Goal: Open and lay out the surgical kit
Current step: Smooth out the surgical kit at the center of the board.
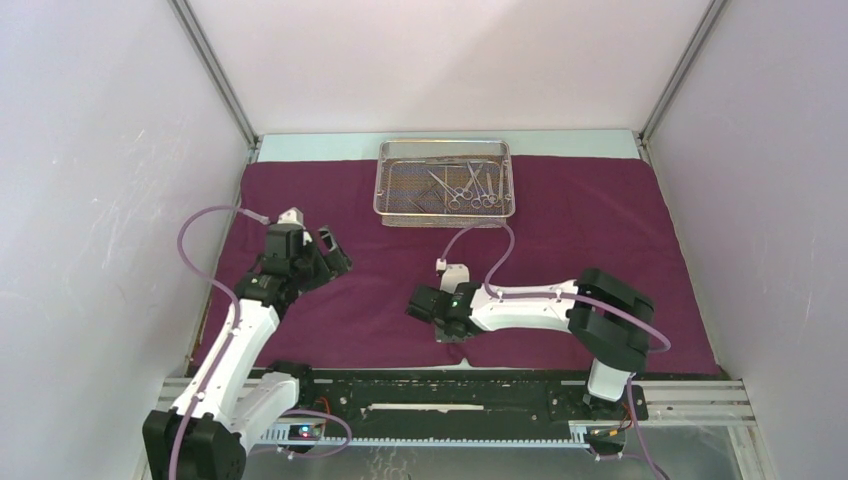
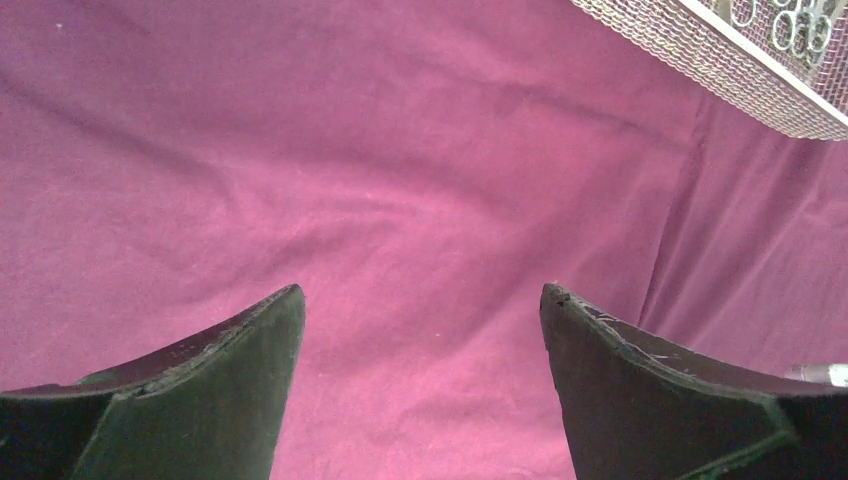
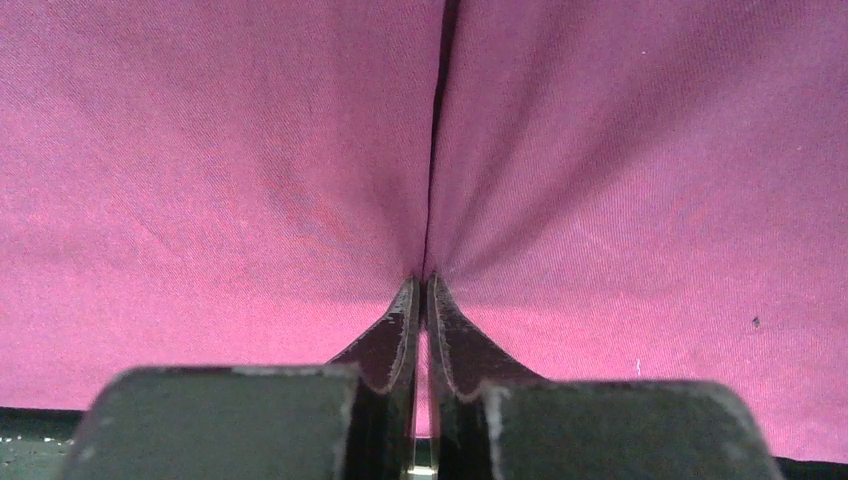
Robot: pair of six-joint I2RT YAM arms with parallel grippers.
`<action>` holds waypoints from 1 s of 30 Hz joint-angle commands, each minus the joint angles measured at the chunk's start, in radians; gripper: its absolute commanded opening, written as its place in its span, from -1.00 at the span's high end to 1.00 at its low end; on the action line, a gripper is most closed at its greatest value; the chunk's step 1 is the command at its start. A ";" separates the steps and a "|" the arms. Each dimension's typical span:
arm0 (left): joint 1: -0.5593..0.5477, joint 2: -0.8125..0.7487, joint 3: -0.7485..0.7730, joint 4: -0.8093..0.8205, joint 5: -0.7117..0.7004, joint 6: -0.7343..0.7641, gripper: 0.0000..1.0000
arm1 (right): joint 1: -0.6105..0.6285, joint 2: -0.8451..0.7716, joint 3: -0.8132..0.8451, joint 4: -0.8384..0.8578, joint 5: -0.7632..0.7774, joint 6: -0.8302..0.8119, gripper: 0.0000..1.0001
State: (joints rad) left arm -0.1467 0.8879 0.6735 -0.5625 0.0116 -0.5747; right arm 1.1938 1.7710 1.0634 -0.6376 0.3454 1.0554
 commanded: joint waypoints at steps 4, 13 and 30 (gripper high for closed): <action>-0.008 -0.030 -0.040 0.030 0.029 0.000 -0.84 | 0.035 0.092 -0.068 -0.052 -0.071 0.055 1.00; -0.008 -0.005 -0.063 0.027 -0.002 -0.022 -0.85 | 0.083 0.080 -0.095 -0.020 -0.153 0.059 1.00; -0.008 0.049 -0.040 0.011 -0.051 -0.013 -0.85 | 0.166 0.041 -0.156 0.014 -0.208 0.134 1.00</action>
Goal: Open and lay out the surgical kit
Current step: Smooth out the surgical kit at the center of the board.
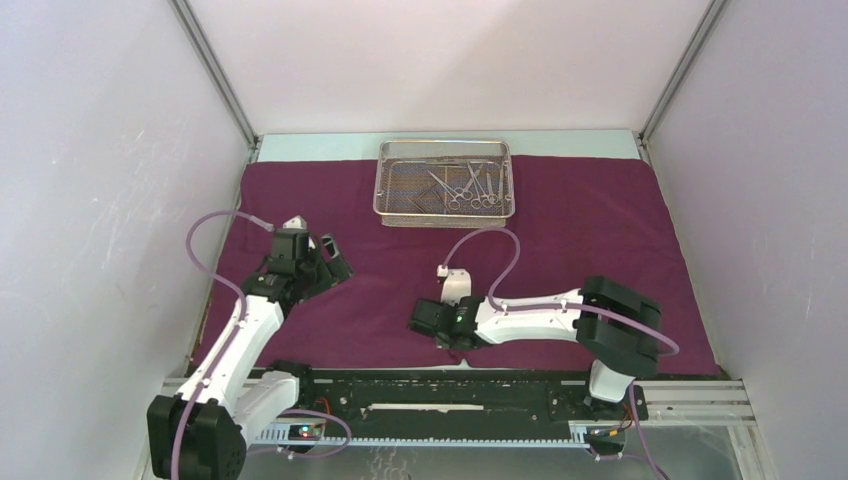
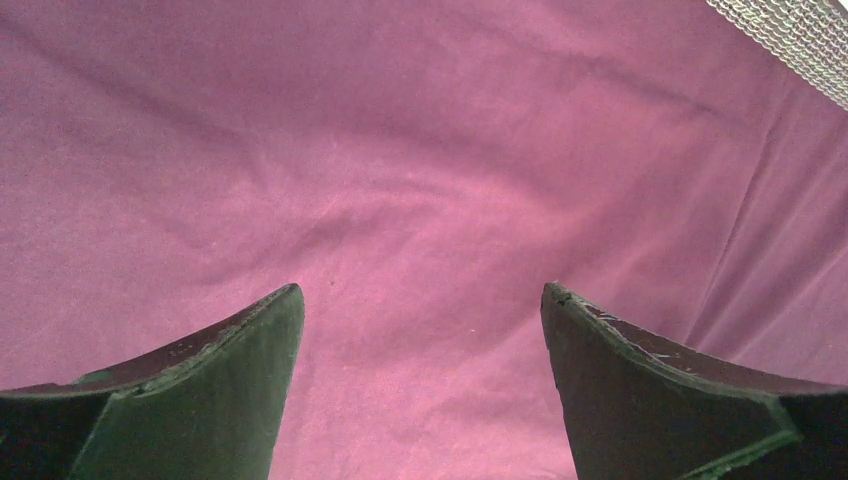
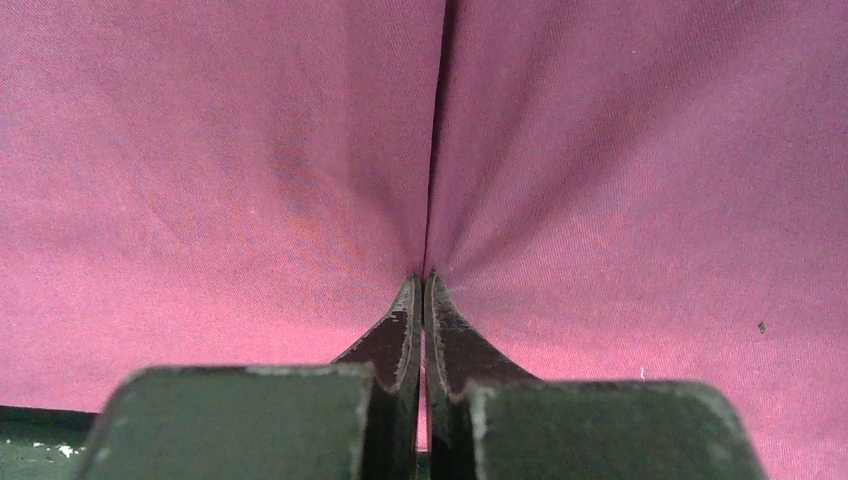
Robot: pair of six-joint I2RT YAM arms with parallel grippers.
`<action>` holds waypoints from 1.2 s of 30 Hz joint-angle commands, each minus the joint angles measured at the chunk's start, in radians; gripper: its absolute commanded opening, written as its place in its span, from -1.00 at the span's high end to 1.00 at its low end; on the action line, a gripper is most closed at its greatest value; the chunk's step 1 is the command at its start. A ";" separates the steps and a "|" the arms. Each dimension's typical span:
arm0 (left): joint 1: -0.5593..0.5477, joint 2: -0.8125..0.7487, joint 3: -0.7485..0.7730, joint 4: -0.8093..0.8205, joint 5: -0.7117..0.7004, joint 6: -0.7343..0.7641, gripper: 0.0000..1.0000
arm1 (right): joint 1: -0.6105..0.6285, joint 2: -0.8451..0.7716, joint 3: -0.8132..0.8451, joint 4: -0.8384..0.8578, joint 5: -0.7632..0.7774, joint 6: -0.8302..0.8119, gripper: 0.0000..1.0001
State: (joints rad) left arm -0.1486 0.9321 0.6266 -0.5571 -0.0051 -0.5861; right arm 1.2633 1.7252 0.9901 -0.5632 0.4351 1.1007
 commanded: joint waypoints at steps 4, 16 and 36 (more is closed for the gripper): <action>-0.006 0.012 0.007 0.007 -0.032 -0.007 -0.86 | 0.091 0.035 -0.107 -0.073 -0.278 0.108 1.00; -0.006 0.029 0.014 0.004 -0.039 -0.012 -0.86 | 0.088 -0.041 -0.111 -0.112 -0.262 0.117 1.00; 0.160 0.310 -0.013 0.155 0.042 -0.156 -0.93 | -0.477 -0.381 -0.201 0.057 -0.174 -0.164 -0.83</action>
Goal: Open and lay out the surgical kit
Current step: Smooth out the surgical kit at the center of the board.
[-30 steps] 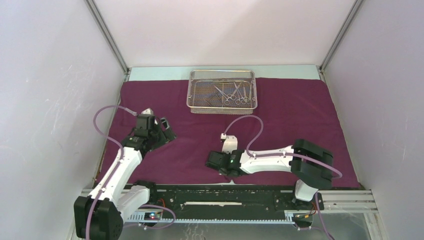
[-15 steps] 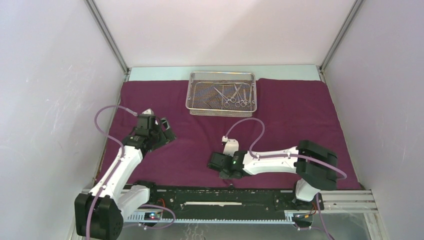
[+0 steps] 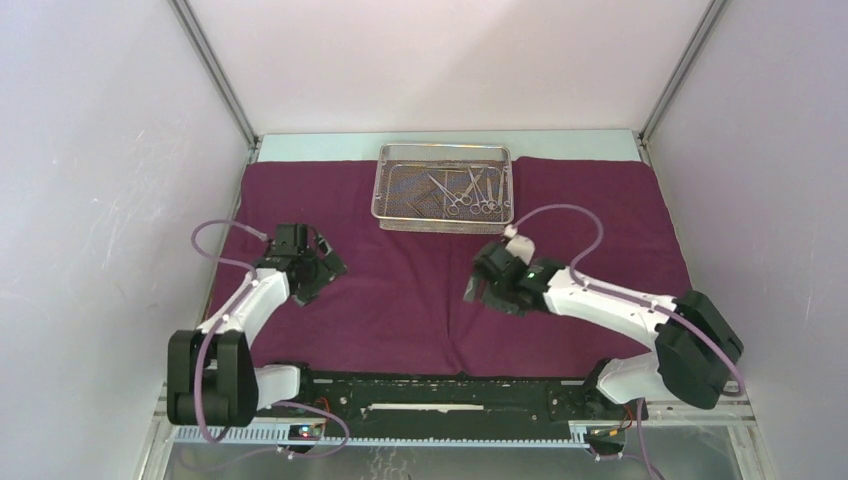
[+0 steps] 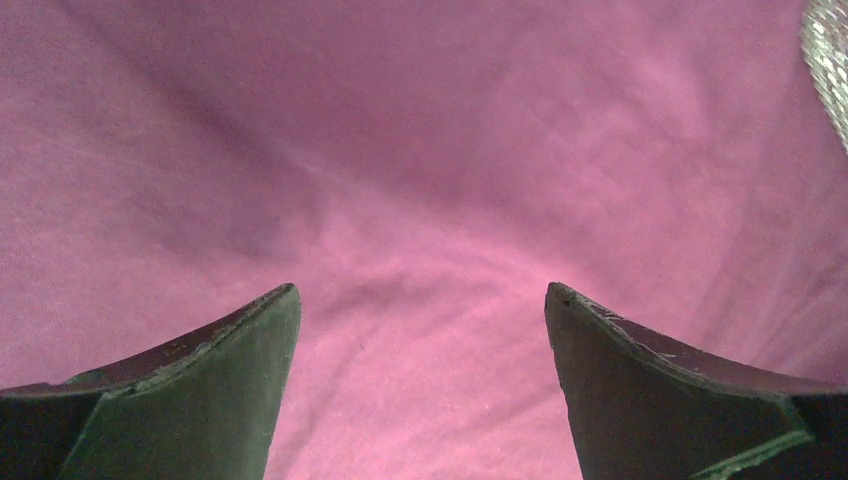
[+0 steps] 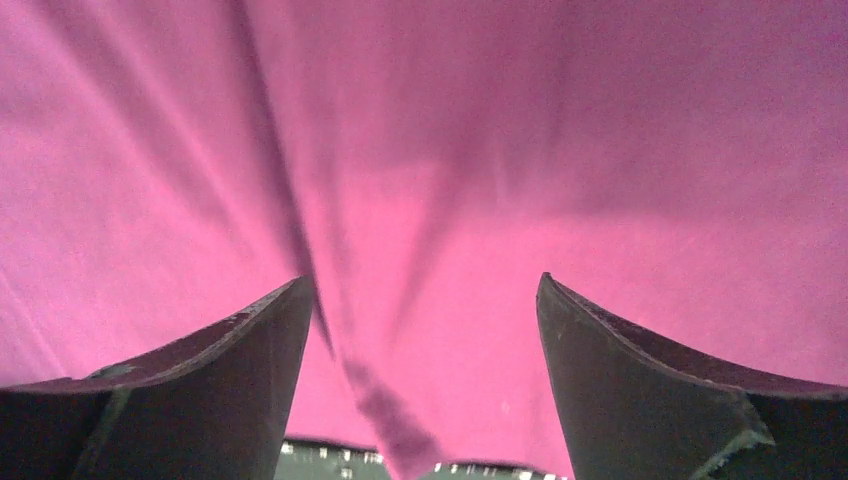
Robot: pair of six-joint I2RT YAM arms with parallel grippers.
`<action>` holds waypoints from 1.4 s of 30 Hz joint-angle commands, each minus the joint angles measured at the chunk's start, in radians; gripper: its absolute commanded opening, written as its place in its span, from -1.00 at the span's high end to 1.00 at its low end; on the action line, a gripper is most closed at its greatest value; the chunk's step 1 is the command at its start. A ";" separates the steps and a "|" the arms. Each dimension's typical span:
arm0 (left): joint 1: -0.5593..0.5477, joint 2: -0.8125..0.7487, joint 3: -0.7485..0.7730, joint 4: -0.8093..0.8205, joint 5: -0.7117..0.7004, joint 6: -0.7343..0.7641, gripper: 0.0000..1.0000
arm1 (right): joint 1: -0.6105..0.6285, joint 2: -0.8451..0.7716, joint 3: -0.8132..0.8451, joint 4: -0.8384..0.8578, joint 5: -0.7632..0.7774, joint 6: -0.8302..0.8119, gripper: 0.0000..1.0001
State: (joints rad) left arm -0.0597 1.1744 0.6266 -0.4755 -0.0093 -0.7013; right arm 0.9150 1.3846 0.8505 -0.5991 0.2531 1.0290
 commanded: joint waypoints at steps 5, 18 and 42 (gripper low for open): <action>0.231 0.154 -0.054 0.094 0.088 -0.067 -0.94 | -0.371 -0.015 -0.138 0.221 -0.052 -0.120 -0.87; 0.566 0.273 -0.036 0.061 0.074 -0.075 -0.92 | -0.799 0.085 -0.184 0.319 -0.194 -0.166 -0.63; 0.388 0.094 0.082 -0.039 -0.080 0.034 -0.89 | -1.317 0.261 0.083 0.134 -0.014 -0.275 -0.58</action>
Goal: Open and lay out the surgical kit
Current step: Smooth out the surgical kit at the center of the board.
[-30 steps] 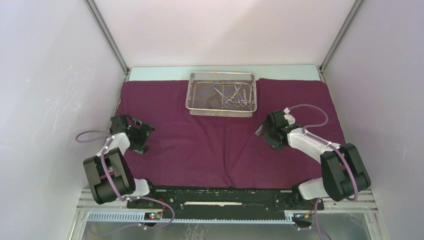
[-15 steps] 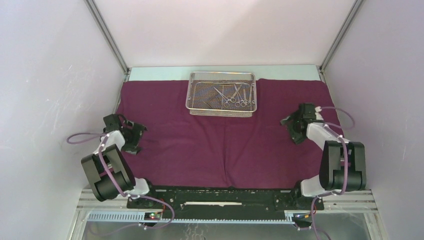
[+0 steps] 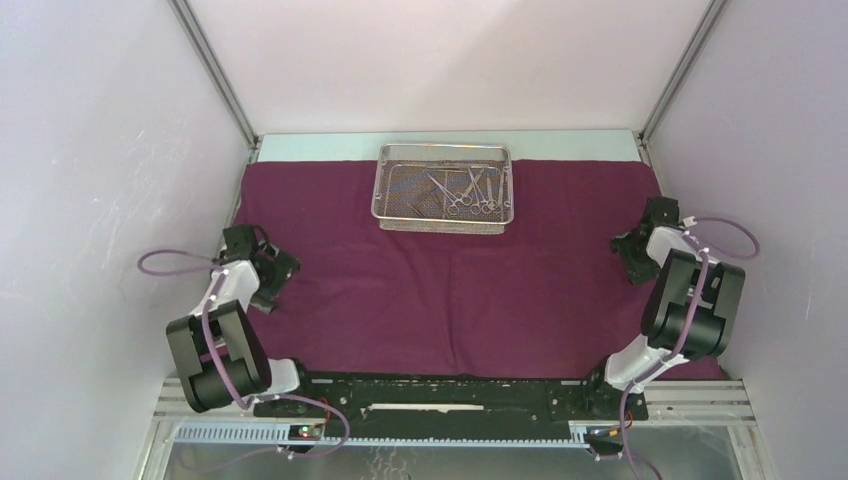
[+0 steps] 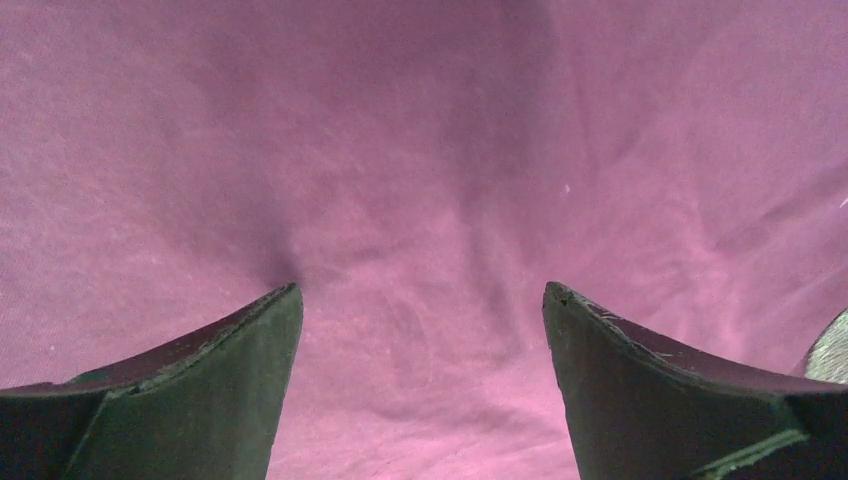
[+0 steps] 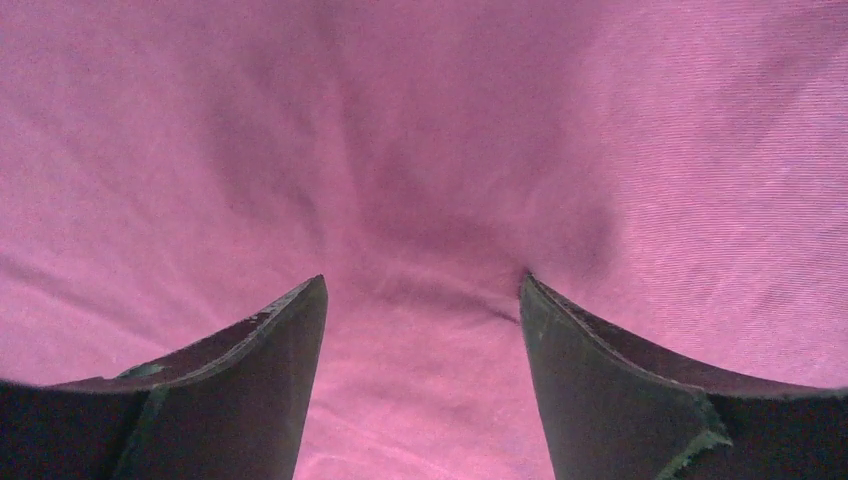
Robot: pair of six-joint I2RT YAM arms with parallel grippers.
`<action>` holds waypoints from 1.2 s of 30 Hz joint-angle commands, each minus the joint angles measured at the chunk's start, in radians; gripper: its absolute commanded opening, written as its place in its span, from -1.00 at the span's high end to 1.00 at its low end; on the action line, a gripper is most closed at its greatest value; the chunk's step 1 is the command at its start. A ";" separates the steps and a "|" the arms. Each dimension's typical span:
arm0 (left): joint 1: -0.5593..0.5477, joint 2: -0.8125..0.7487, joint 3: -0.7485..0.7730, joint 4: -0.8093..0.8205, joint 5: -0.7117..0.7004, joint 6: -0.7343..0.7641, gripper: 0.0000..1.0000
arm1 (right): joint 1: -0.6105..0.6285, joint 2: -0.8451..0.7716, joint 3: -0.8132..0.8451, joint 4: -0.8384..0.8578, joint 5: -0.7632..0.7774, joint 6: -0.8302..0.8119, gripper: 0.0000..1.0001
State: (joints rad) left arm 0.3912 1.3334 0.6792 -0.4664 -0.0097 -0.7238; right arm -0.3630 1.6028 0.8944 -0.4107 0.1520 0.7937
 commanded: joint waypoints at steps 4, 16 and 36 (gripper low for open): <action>-0.158 -0.115 0.044 -0.056 -0.098 0.079 -0.89 | -0.093 0.098 0.063 -0.047 0.048 -0.062 0.01; -0.343 -0.275 0.071 -0.089 -0.114 0.133 -0.89 | -0.182 0.153 0.114 -0.052 0.068 -0.090 0.68; -0.511 -0.366 0.060 -0.053 -0.010 0.138 -0.89 | -0.121 0.251 0.333 -0.253 0.161 -0.126 -0.40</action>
State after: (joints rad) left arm -0.1032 0.9863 0.6979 -0.5583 -0.0498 -0.5976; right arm -0.4694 1.7836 1.1645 -0.6308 0.3092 0.6971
